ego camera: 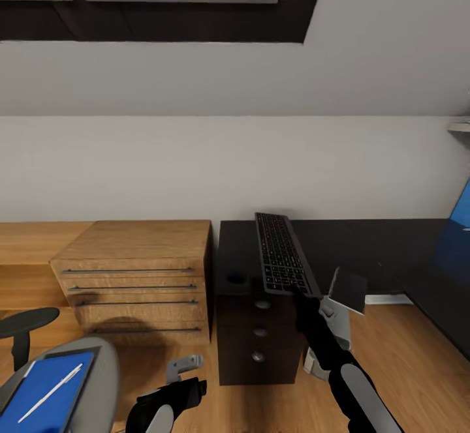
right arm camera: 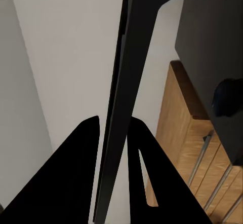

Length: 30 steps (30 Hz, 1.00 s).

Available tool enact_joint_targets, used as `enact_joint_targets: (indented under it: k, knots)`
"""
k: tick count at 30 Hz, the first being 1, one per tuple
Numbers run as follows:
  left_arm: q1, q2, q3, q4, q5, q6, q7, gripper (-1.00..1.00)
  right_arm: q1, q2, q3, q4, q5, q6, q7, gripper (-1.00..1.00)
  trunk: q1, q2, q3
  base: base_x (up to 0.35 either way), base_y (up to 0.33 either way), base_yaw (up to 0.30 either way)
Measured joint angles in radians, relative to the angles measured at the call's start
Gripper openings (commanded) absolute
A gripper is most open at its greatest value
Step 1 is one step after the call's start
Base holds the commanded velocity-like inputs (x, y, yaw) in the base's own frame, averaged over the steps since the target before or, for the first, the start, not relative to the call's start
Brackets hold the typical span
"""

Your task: In the bedroom, organize the workspace by keeping the computer under the desk, ensuring the monitor is on the desk, placing the keyboard on the desk next to the monitor, placing the mouse on the desk next to the keyboard, moving the folder from the swivel chair onto the desk next to the mouse, stacking the notebook on top of the folder with the pen on top of the notebook, and positioning the swivel chair next to the desk.

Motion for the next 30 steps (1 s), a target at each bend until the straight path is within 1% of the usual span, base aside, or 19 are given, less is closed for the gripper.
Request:
enact_joint_targets:
  k: [14, 19, 30]
  knots:
    - [0.000, 0.000, -0.003, 0.000, 0.001, 0.000, 0.000, 1.00, 0.000, 0.001, 0.000, -0.002, -0.002, 0.001, 0.003, -1.00, -0.054, 0.098, 0.044, -0.267, -0.208, 0.000]
    - [0.000, 0.000, -0.003, 0.000, 0.001, 0.000, 0.000, 1.00, 0.000, 0.001, 0.000, 0.000, -0.002, 0.000, 0.026, -1.00, -0.073, 0.133, 0.060, -0.270, -0.210, 0.000]
    - [0.000, 0.000, -0.003, -0.001, 0.001, 0.000, 0.000, 1.00, 0.000, 0.000, 0.000, 0.003, -0.003, 0.000, 0.030, -1.00, -0.115, 0.210, 0.094, -0.270, -0.210, 0.000]
